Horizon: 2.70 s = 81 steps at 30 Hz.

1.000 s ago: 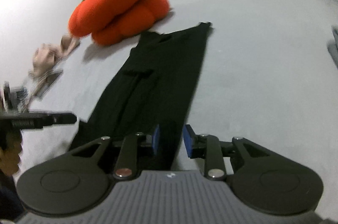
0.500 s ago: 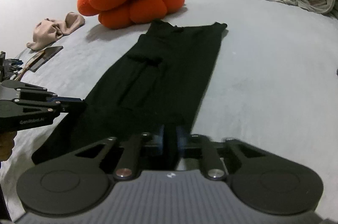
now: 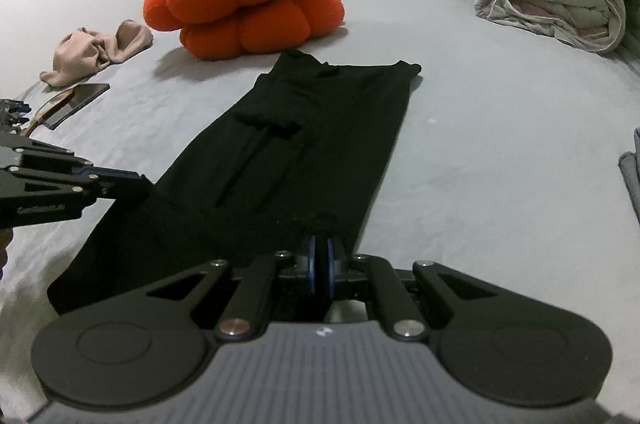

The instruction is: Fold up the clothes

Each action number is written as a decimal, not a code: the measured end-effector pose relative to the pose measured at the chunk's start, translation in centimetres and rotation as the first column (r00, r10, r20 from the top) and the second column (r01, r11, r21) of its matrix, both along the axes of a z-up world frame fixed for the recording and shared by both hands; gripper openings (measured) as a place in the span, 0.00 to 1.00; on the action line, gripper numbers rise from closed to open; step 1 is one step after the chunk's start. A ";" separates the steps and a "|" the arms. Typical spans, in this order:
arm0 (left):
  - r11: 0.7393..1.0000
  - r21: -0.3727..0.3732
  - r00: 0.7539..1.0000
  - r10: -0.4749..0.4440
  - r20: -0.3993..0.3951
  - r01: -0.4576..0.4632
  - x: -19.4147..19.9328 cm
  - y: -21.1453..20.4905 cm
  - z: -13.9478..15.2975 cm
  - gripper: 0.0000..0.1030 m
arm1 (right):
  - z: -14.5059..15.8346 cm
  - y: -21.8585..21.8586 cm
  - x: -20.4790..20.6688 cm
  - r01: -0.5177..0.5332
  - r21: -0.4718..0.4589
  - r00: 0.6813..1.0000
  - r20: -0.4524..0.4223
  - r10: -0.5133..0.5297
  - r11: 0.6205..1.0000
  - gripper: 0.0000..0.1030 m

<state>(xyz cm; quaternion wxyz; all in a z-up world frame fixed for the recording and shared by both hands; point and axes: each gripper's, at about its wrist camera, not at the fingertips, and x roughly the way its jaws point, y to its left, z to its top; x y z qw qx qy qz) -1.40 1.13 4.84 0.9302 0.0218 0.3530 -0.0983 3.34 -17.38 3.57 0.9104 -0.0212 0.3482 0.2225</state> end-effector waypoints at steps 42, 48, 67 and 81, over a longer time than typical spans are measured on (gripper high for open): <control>0.996 -0.081 0.994 0.055 0.090 -0.048 14.0 3.6 1.1 0.04 | 0.7 -1.7 11.4 0.085 0.141 0.995 0.038 -0.091 0.986 0.08; 0.996 -0.076 0.999 0.039 -0.002 -0.039 14.2 4.3 -1.9 0.04 | -1.1 -3.3 11.8 0.048 0.260 0.997 -0.068 -0.032 0.964 0.33; 0.970 -0.234 0.995 0.055 -0.082 -0.073 14.5 6.7 -2.4 0.33 | -1.3 -5.2 13.0 0.249 0.466 0.906 -0.422 -0.034 0.849 0.34; 0.978 -0.204 0.999 0.042 -0.001 -0.041 13.8 6.2 -0.8 0.05 | 0.2 -4.2 12.6 0.147 0.434 0.969 -0.243 -0.042 0.889 0.08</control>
